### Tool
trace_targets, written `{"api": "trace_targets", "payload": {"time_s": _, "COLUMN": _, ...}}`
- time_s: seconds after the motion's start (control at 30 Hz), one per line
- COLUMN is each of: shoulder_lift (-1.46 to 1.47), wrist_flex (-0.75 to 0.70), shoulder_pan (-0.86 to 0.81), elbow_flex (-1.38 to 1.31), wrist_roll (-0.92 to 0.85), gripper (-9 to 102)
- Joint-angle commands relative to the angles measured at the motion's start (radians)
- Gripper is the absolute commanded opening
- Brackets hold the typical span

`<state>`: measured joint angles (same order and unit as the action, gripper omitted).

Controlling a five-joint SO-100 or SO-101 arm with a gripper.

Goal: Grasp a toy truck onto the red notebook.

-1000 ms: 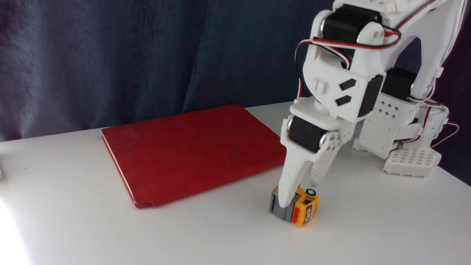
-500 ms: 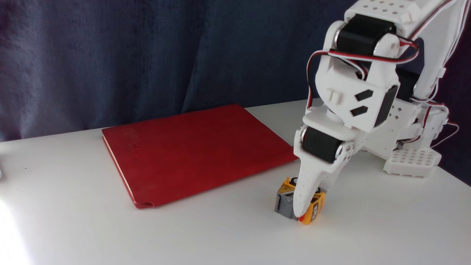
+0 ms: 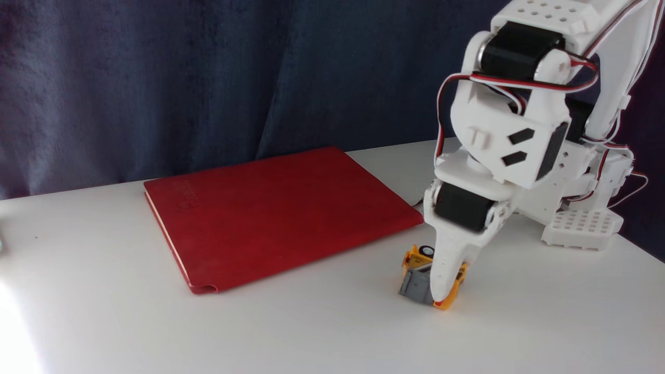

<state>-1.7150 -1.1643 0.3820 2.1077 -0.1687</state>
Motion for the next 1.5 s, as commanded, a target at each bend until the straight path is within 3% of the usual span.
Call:
{"api": "trace_targets", "payload": {"time_s": 0.0, "shoulder_lift": -0.015, "wrist_flex": -0.014, "shoulder_pan": 0.003, "elbow_flex": -0.012, "wrist_roll": -0.005, "gripper": 2}}
{"api": "trace_targets", "payload": {"time_s": 0.23, "shoulder_lift": -0.089, "wrist_flex": -0.133, "shoulder_pan": -0.021, "elbow_flex": -0.061, "wrist_roll": -0.023, "gripper": 0}}
{"api": "trace_targets", "payload": {"time_s": 0.5, "shoulder_lift": -0.255, "wrist_flex": -0.364, "shoulder_pan": -0.08, "elbow_flex": -0.192, "wrist_roll": -0.12, "gripper": 0}}
{"api": "trace_targets", "payload": {"time_s": 0.7, "shoulder_lift": -0.199, "wrist_flex": -0.46, "shoulder_pan": -0.255, "elbow_flex": -0.4, "wrist_roll": -0.278, "gripper": 1}}
{"api": "trace_targets", "payload": {"time_s": 0.93, "shoulder_lift": -0.064, "wrist_flex": -0.44, "shoulder_pan": -0.469, "elbow_flex": -0.503, "wrist_roll": -0.437, "gripper": 0}}
{"api": "trace_targets", "payload": {"time_s": 1.47, "shoulder_lift": 0.25, "wrist_flex": -0.373, "shoulder_pan": -0.695, "elbow_flex": -0.65, "wrist_roll": -0.54, "gripper": 0}}
